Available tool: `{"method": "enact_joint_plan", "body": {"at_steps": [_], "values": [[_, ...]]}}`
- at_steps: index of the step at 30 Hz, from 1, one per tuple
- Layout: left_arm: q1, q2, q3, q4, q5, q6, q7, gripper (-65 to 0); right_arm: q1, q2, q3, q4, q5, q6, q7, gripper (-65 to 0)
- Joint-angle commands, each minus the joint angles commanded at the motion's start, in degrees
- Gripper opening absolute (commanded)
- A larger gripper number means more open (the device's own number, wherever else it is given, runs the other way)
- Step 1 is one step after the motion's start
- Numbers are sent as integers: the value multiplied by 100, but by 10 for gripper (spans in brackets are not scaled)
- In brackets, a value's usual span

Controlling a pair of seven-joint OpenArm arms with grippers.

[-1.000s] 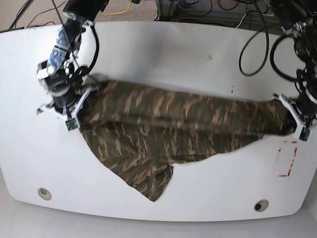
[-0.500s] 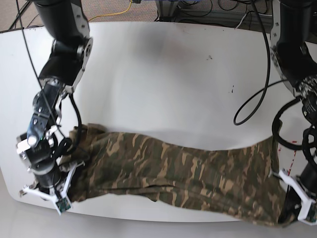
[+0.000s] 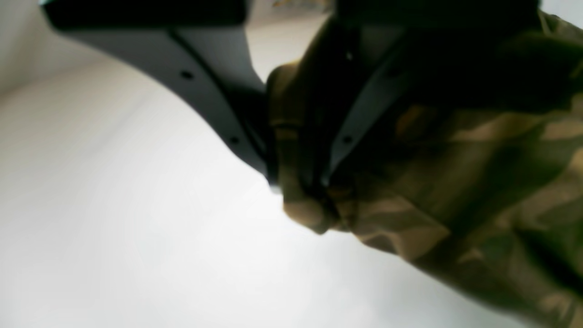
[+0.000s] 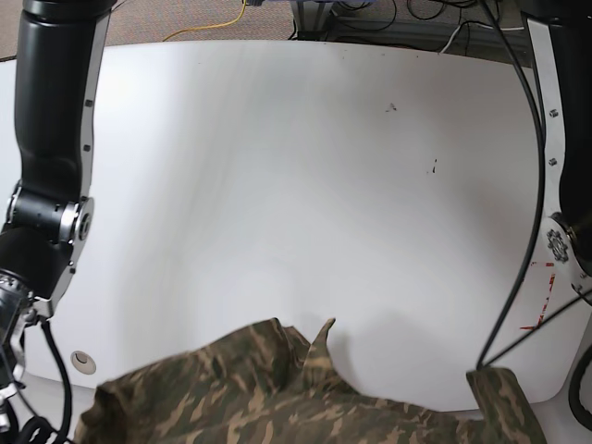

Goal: Layout the t-shirt on the table in an organized manner, then fold the t-shirt properly

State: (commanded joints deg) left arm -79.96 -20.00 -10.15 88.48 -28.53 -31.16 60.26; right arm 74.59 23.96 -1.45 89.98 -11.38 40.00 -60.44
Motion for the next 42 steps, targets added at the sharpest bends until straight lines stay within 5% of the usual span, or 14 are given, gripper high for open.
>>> {"method": "enact_joint_plan", "body": {"at_steps": [6,14,25,33,42], "values": [[220,-18,0,-114,9,-457,0,-635,-589,264,70,756,53,0,-598,-645],[1969,-264,-26,607,0,-721,0,-635,-3411,281,949,2558,53,0,-879,-645],[5029,-457,-457,1556,9,-884,0,-635,-6664,-1134,2629,2681,35,0,-255,-648],[6971,-492,-949,1969,0,-884,0,-637,-8158,-1846,2690,2620,44,0,343,-648],[8431,-484,-1635,1969,18,-884,-9,-639,-8923,-2312,2673,2453,53,0,624,-648]]}}
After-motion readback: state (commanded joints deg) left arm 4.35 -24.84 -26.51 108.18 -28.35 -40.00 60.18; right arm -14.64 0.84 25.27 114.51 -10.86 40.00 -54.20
